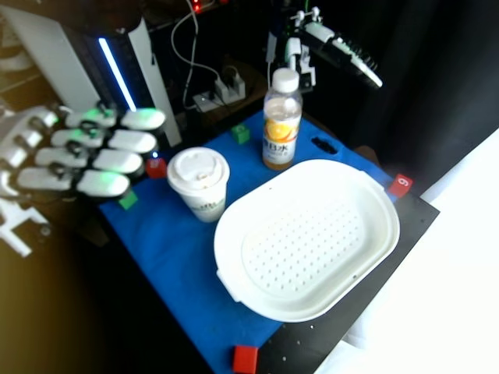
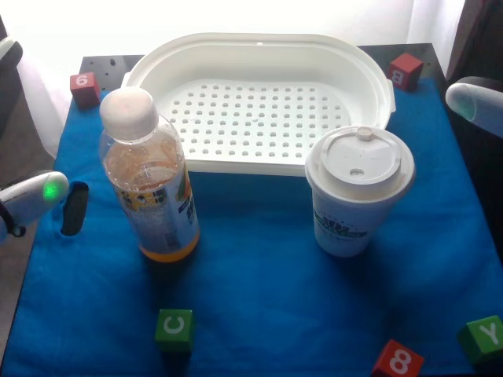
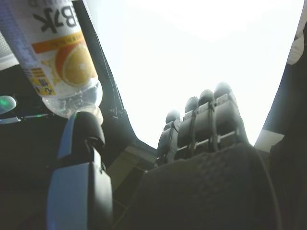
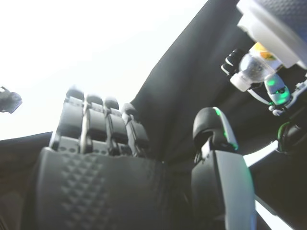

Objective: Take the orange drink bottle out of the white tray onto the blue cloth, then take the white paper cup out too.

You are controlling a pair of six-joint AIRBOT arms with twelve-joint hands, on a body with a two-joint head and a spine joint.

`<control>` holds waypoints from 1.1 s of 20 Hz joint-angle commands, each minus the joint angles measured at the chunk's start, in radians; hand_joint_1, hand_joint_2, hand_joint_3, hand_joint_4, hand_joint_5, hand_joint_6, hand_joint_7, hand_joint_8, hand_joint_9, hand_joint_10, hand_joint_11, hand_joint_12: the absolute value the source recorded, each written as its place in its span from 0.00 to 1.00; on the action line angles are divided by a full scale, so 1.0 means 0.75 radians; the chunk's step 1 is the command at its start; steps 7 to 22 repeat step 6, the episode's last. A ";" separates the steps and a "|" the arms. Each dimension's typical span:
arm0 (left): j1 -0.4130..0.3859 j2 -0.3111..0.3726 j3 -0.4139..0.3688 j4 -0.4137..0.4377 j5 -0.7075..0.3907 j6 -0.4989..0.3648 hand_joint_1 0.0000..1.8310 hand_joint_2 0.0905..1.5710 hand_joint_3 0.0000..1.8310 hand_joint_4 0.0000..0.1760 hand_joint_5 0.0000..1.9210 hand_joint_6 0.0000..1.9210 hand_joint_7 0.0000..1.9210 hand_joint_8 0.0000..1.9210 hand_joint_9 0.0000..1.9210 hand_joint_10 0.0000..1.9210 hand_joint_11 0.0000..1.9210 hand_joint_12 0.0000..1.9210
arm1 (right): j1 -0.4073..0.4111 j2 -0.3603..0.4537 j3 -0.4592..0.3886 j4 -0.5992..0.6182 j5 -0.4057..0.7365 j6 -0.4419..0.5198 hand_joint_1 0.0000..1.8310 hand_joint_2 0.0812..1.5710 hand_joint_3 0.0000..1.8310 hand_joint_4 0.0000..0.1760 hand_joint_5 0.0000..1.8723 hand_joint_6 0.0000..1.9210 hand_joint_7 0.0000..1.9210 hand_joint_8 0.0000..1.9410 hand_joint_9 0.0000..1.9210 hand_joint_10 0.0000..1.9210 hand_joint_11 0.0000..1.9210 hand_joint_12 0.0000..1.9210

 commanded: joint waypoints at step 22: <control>-0.018 0.039 0.008 0.037 -0.179 -0.016 0.34 0.70 0.00 0.77 0.00 0.00 0.00 0.00 0.00 0.00 0.00 0.00 | 0.011 -0.004 -0.022 0.022 0.241 0.000 0.21 0.78 0.02 0.13 0.00 0.00 0.00 0.00 0.00 0.00 0.00 0.00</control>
